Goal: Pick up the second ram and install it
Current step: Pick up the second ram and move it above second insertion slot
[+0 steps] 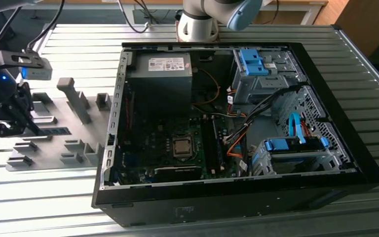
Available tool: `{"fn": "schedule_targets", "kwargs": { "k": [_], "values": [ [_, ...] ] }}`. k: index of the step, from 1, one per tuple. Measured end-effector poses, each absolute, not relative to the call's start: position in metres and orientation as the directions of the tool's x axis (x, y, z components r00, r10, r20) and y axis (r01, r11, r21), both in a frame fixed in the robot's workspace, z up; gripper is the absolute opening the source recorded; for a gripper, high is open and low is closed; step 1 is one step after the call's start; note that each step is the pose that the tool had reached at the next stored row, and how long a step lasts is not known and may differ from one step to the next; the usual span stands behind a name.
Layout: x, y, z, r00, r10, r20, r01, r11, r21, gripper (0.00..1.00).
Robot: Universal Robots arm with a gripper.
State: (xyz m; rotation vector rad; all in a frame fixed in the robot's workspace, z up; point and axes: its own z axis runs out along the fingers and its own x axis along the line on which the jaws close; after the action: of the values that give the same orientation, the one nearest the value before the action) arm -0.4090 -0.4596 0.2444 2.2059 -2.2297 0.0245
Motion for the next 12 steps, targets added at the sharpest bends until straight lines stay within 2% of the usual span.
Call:
{"fn": "schedule_targets", "kwargs": {
  "k": [12],
  "values": [
    [-0.409,-0.4596,0.2542,-0.011,-1.0,0.015,-1.0,0.011,-0.008,0.14]
  ]
}}
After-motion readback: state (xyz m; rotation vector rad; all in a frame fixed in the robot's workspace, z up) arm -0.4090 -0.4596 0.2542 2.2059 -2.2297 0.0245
